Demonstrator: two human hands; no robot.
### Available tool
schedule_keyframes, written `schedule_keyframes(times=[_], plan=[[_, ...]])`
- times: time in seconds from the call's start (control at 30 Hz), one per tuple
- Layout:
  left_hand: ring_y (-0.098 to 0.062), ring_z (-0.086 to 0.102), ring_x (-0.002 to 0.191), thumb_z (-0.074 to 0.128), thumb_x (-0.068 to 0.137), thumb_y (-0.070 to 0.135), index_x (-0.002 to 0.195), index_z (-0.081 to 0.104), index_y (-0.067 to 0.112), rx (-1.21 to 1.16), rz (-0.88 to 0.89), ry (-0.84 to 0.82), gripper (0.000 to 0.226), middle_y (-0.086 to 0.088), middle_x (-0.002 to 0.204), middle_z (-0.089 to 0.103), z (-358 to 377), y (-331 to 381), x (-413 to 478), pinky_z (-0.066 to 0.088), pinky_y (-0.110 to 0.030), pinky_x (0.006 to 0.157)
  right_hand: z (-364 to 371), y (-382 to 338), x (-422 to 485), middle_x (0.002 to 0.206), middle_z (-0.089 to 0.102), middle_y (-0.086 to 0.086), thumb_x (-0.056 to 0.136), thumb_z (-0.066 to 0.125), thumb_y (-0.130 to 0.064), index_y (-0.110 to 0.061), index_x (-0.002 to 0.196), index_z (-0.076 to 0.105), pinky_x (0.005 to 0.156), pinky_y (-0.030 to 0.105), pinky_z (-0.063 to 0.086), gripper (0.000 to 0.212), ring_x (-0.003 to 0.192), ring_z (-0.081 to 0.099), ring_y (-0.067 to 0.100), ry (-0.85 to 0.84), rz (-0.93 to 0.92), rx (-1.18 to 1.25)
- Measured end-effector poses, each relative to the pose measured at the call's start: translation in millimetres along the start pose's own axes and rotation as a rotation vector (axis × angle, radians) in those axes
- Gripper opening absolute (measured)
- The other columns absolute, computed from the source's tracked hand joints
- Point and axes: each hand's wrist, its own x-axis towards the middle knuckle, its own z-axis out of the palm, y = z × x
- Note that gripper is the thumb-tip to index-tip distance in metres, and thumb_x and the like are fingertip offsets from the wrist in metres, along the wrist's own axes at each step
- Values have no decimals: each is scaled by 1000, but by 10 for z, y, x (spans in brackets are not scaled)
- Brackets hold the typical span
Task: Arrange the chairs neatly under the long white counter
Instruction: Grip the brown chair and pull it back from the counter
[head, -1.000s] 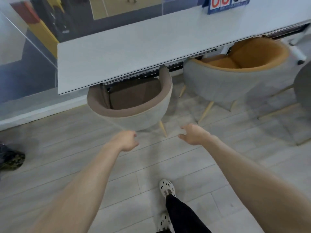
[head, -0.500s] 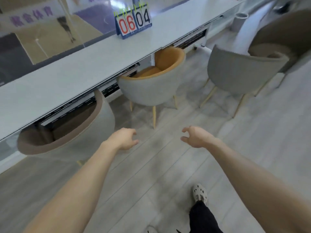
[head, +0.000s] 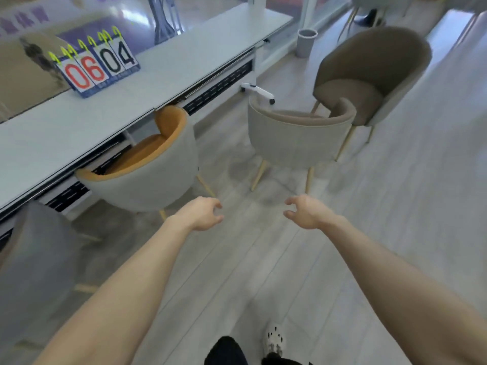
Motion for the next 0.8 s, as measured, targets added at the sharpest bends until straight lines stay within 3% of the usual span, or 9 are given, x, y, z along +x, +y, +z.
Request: schedule_keyframes(times=[0.37, 0.57, 0.7, 0.8], plan=[[-27, 63, 126, 67, 94, 52, 141, 60, 27, 59, 52, 42, 54, -2, 134, 69, -828, 638, 2386, 53, -43, 103, -1063, 1125, 1695, 137, 66, 16, 100, 64, -39, -11, 139, 66, 105, 39, 47, 48, 129, 60, 34, 135, 65, 19], [-29, 56, 132, 76, 87, 51, 147, 54, 27, 120, 178, 108, 68, -5, 138, 59, -1255, 1055, 3795, 50, -43, 102, -1550, 1664, 2750, 144, 54, 12, 90, 77, -45, -12, 147, 56, 110, 48, 47, 70, 135, 52, 34, 143, 149, 69], [-31, 44, 143, 86, 72, 56, 148, 52, 25, 189, 251, 145, 89, -6, 146, 53, -1445, 1199, 4555, 43, -46, 115, -1784, 2034, 3331, 137, 56, 11, 73, 90, -48, -10, 139, 58, 112, 48, 44, 82, 132, 50, 35, 190, 132, -3], [-32, 28, 158, 90, 63, 59, 158, 42, 25, 274, 265, 91, 112, -8, 164, 41, -1487, 1261, 5004, 25, -46, 128, -1850, 2288, 3694, 139, 57, 9, 61, 95, -60, -11, 145, 55, 117, 44, 37, 105, 133, 48, 32, 157, 86, -48]])
